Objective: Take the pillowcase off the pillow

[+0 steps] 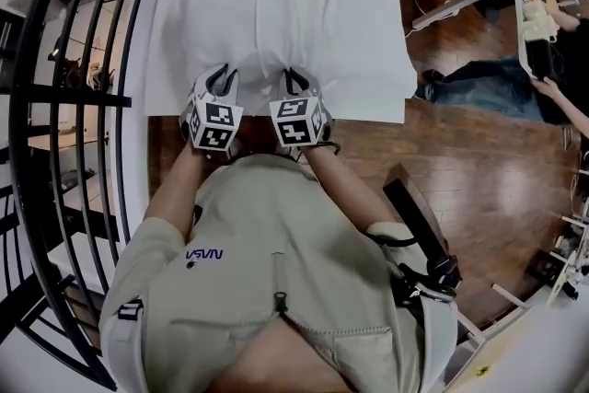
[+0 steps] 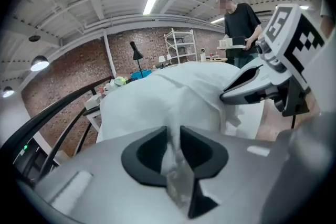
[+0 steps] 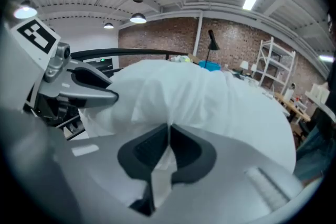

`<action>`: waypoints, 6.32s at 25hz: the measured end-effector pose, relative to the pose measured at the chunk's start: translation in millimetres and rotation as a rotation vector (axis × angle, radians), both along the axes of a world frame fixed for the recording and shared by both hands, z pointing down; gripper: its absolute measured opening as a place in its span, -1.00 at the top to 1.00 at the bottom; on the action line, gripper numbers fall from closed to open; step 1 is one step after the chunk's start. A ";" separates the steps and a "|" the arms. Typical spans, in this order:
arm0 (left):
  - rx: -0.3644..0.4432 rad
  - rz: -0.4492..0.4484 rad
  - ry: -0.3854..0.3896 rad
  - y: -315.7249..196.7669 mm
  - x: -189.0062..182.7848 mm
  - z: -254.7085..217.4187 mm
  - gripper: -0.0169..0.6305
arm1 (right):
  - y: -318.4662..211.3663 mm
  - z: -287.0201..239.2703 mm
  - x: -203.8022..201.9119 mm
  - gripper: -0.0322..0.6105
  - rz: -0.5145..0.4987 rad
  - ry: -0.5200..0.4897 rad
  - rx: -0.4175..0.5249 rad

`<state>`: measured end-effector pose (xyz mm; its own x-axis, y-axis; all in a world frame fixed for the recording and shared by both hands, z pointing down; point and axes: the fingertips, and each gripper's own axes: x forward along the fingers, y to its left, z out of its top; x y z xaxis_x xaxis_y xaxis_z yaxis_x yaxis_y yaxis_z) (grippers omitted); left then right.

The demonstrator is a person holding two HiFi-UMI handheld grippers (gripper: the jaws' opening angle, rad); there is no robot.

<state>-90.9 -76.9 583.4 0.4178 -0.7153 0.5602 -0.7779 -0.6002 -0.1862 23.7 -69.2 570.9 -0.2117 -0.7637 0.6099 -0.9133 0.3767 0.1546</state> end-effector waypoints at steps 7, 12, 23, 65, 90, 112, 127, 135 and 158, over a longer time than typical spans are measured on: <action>0.122 -0.011 0.055 -34.1 -11.3 -62.2 0.88 | -11.9 -40.0 46.1 0.87 0.097 0.020 0.112; 0.124 -0.019 0.114 -51.8 -16.5 -92.1 0.89 | -21.5 -52.5 96.7 0.87 0.185 0.023 0.125; -0.053 -0.127 0.224 -26.0 -49.3 -26.7 0.89 | -6.4 -0.3 114.1 0.87 0.248 -0.031 -0.012; -0.172 0.067 0.084 -169.0 34.2 -43.8 0.83 | -198.4 -38.0 24.2 0.63 -0.078 0.029 -0.224; -0.055 -0.155 0.296 -146.7 -34.2 -61.0 0.91 | -204.0 -48.4 161.4 0.87 0.236 0.005 -0.081; 0.021 0.098 0.325 -49.0 34.7 -114.1 0.44 | -109.8 -109.8 111.7 0.37 0.138 -0.151 0.136; -0.067 0.232 0.246 9.4 37.9 -75.8 0.31 | 31.8 -40.3 94.5 0.37 0.233 -0.144 -0.011; -0.065 0.190 0.045 22.9 60.3 -16.8 0.02 | 43.6 35.8 69.3 0.37 0.133 -0.107 -0.159; 0.191 -0.031 0.017 -65.4 11.9 -99.9 0.86 | 13.8 -30.1 212.0 0.89 0.487 0.004 0.131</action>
<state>-79.0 -142.3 483.4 0.4020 -0.8207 0.4060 -0.7997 -0.5307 -0.2809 235.8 -55.4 540.8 0.1904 -0.8435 0.5022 -0.9776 -0.1161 0.1755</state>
